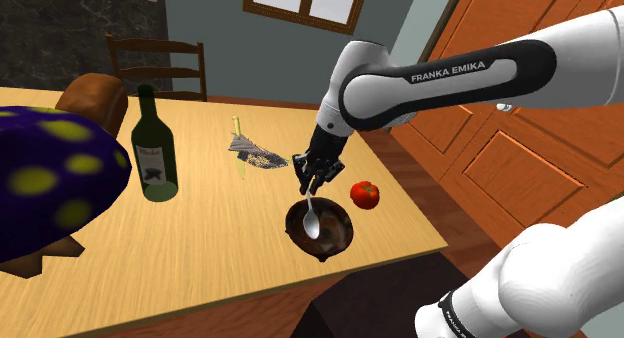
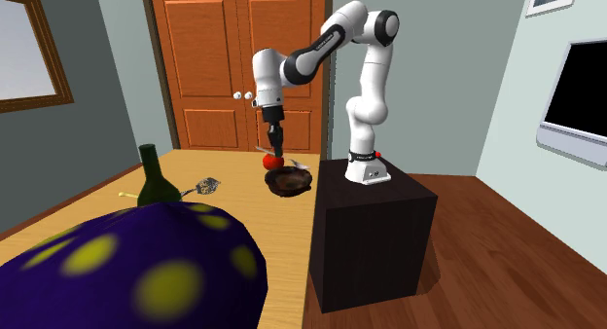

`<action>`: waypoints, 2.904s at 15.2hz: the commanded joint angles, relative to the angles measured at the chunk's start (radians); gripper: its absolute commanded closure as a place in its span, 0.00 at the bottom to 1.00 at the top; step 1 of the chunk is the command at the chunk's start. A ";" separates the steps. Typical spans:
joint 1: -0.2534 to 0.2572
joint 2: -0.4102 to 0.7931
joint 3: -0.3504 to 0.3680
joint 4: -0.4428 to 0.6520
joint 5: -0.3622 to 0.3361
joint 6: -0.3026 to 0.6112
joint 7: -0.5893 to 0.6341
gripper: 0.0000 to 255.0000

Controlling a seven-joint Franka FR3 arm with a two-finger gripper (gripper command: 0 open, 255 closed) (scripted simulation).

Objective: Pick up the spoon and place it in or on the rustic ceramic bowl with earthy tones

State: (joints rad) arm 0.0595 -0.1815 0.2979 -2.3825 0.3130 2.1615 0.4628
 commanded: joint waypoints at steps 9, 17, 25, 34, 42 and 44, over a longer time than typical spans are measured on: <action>-0.043 -0.133 -0.087 -0.183 0.013 0.017 -0.155 1.00; -0.038 -0.053 -0.078 -0.229 0.031 0.142 -0.179 1.00; -0.036 -0.014 -0.074 -0.244 0.039 0.196 -0.190 1.00; -0.036 -0.014 -0.074 -0.244 0.039 0.195 -0.190 0.00; -0.054 -0.106 -0.097 -0.188 0.009 0.045 -0.178 0.00; -0.054 -0.106 -0.097 -0.188 0.009 0.045 -0.178 0.00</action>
State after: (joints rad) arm 0.0054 -0.2868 0.2009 -2.5705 0.3216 2.2075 0.2848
